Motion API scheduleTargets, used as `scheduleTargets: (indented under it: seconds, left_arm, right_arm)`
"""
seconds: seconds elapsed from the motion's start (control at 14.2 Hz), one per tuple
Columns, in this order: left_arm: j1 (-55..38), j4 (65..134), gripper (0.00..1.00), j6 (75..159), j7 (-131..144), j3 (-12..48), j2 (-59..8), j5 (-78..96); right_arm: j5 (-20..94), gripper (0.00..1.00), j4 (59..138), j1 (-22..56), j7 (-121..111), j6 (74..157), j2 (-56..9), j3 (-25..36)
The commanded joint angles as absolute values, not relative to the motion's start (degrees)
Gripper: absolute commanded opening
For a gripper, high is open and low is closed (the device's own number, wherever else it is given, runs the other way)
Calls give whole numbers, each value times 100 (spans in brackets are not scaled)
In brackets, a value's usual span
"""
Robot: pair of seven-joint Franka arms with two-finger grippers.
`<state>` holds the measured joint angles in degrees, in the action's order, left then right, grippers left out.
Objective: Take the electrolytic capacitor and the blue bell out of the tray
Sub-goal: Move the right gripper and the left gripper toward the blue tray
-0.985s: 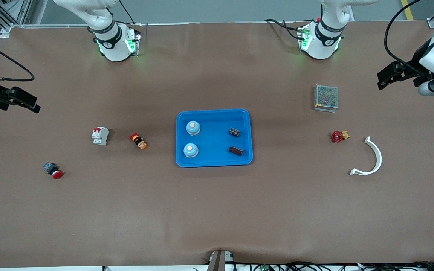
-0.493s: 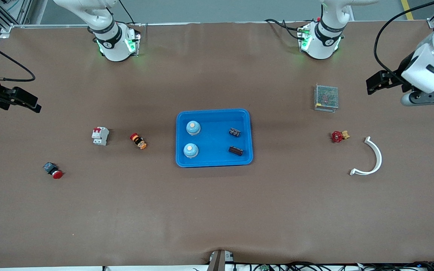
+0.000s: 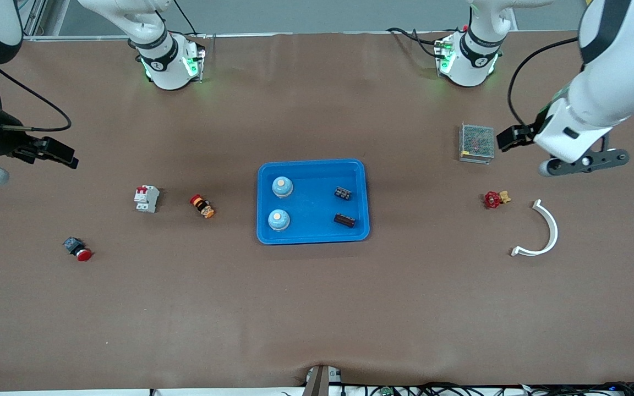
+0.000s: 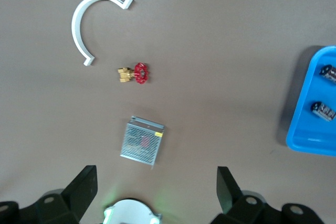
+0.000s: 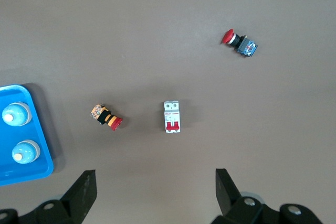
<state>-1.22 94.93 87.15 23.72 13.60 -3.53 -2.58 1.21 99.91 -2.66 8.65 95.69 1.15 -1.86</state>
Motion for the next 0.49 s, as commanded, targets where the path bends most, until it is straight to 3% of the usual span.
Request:
scheduleTargets:
  seconds: [0.0, 0.42]
  left_arm:
    - [-105, 10027, 100, 9244, 2995, 1660, -255, -255]
    - [-105, 10424, 100, 9931, 4348, 2284, -658, -255]
  right_arm:
    - [167, 100, 10397, 7, 1614, 9712, 448, -193]
    - [167, 100, 10739, 597, 3388, 10001, 431, -193]
